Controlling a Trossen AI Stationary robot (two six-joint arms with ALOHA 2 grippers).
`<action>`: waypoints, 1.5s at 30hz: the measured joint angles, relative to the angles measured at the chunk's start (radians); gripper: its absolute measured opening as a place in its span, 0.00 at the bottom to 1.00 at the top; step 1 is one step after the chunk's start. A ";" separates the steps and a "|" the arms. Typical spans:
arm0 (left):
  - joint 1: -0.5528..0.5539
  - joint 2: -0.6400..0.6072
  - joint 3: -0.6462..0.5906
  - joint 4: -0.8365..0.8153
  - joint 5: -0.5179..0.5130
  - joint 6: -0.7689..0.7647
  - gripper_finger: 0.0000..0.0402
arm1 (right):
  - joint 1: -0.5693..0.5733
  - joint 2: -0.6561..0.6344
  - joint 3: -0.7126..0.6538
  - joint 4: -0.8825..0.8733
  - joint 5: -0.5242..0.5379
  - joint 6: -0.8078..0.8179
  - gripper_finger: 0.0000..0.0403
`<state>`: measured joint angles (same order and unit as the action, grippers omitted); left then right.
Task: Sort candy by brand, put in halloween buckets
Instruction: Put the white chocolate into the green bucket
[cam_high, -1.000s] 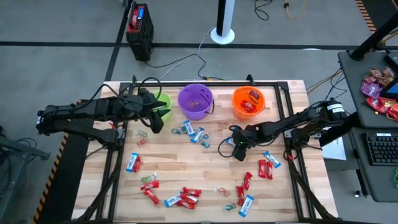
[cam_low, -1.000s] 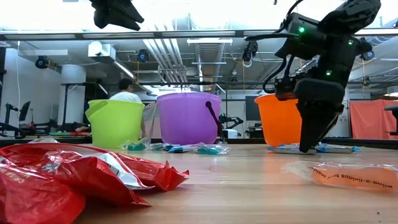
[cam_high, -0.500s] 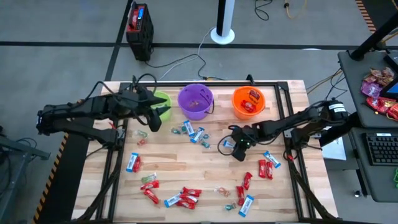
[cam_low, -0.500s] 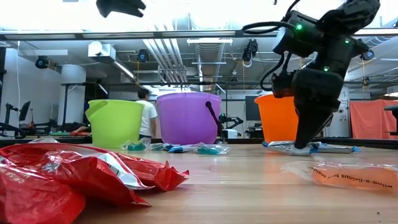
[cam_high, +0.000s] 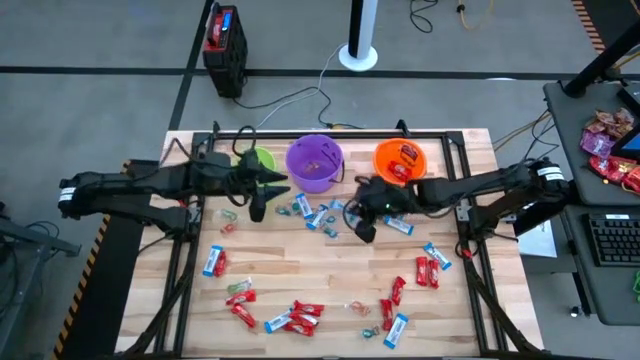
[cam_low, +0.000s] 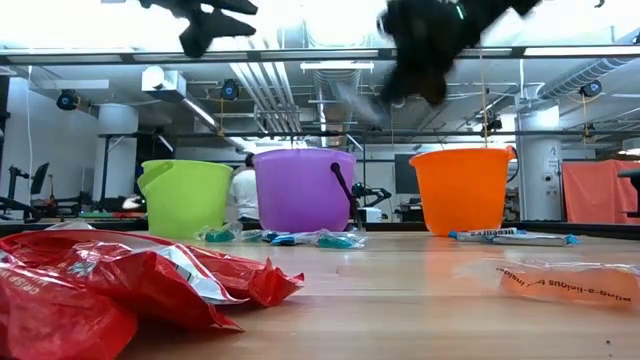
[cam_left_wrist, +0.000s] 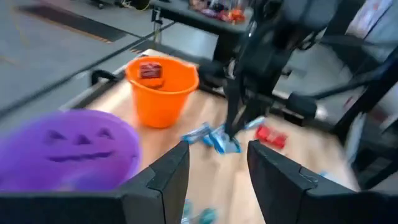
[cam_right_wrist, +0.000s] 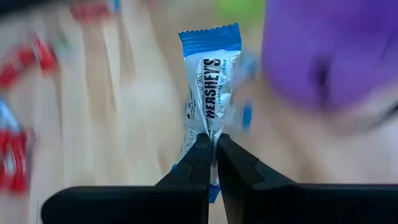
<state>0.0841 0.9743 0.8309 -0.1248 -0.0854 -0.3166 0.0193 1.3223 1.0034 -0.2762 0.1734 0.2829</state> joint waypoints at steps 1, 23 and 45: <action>0.000 0.003 -0.034 0.062 0.011 -0.038 0.36 | 0.000 0.004 0.043 0.007 0.022 -0.044 0.03; 0.003 0.158 -0.009 0.352 -0.001 -0.042 0.49 | -0.027 0.181 0.450 -0.046 0.073 -0.445 0.03; 0.061 0.214 0.159 0.072 -0.166 0.032 0.03 | -0.228 0.156 0.449 -0.143 -0.177 -0.336 0.31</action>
<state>0.1448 1.1885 0.9895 -0.0527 -0.2514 -0.2850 -0.2086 1.4787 1.4525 -0.4196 -0.0039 -0.0527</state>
